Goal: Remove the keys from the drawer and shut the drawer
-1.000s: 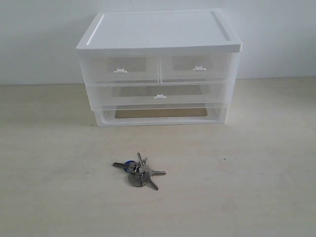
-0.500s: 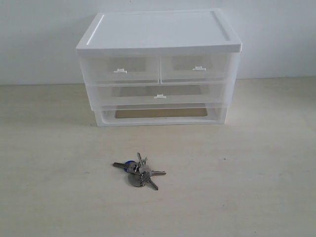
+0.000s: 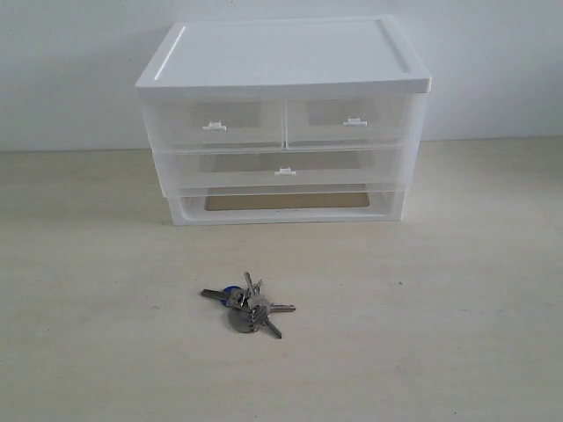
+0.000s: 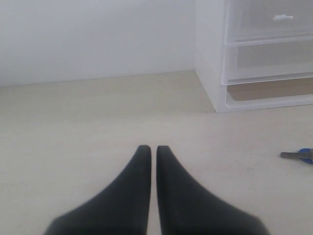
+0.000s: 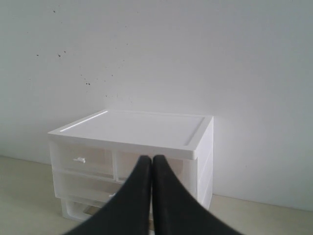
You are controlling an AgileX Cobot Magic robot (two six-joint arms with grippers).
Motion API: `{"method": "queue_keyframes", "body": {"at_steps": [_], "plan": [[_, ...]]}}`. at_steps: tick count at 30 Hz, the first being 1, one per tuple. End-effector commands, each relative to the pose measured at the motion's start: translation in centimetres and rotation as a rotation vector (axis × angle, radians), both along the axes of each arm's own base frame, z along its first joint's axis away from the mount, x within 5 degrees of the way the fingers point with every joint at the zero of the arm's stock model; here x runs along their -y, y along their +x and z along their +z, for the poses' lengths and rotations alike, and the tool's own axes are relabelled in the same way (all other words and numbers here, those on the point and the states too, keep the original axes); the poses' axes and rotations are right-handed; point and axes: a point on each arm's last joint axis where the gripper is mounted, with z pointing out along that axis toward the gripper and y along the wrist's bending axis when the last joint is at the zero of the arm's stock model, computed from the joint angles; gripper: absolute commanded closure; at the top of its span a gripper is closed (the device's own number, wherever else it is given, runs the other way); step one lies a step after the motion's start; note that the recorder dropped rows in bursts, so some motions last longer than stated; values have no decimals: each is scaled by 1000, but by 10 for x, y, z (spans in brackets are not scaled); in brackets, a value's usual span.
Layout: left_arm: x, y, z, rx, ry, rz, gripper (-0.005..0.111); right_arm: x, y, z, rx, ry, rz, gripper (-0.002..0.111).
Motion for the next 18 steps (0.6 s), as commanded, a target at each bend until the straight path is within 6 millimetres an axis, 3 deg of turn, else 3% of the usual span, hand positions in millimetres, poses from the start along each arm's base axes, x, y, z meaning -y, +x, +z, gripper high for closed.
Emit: {"method": "queue_keyframes", "body": {"at_steps": [1,9,18], "plan": [[0,0,-1,-2,-18,6,102,0,0,-1,2,-2,-5,109],[0,0,-1,-2,-18,6,102,0,0,0,11,-15,-9,109],[0,0,-1,-2,-18,6,102,2,-2,11,149,-14,-29,109]]}}
